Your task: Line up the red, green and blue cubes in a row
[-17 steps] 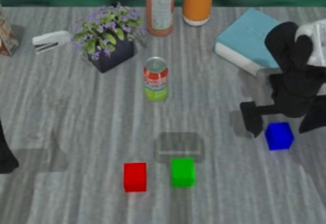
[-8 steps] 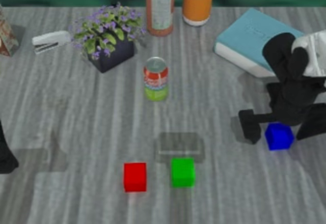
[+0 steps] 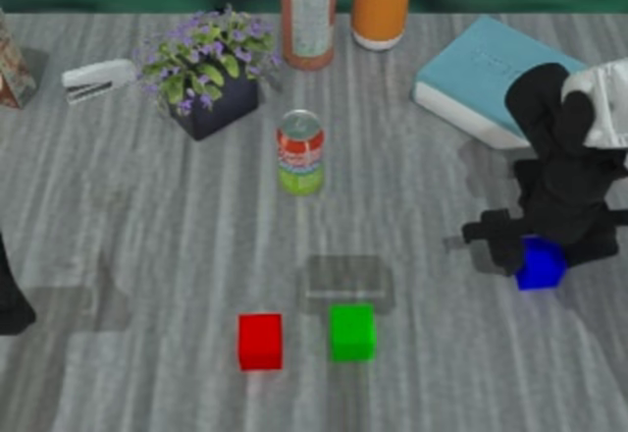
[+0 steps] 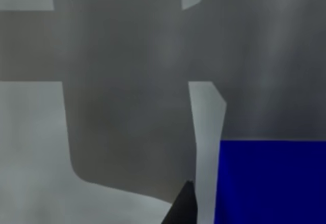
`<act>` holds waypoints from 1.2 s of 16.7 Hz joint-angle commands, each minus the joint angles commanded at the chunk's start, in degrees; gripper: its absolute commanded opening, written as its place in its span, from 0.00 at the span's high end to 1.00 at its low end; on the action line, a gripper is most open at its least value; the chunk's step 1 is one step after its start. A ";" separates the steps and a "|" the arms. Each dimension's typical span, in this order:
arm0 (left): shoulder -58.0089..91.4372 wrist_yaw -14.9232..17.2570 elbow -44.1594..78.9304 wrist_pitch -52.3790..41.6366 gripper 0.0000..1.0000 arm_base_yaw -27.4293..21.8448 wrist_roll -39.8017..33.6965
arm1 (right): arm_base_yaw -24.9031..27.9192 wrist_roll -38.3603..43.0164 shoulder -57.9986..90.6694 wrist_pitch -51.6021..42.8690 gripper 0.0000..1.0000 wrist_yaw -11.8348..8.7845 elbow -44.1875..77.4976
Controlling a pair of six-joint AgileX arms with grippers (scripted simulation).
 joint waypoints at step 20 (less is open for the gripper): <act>0.00 0.00 0.00 0.00 0.00 0.00 0.00 | 0.34 -0.16 -6.66 -13.01 1.00 0.11 6.56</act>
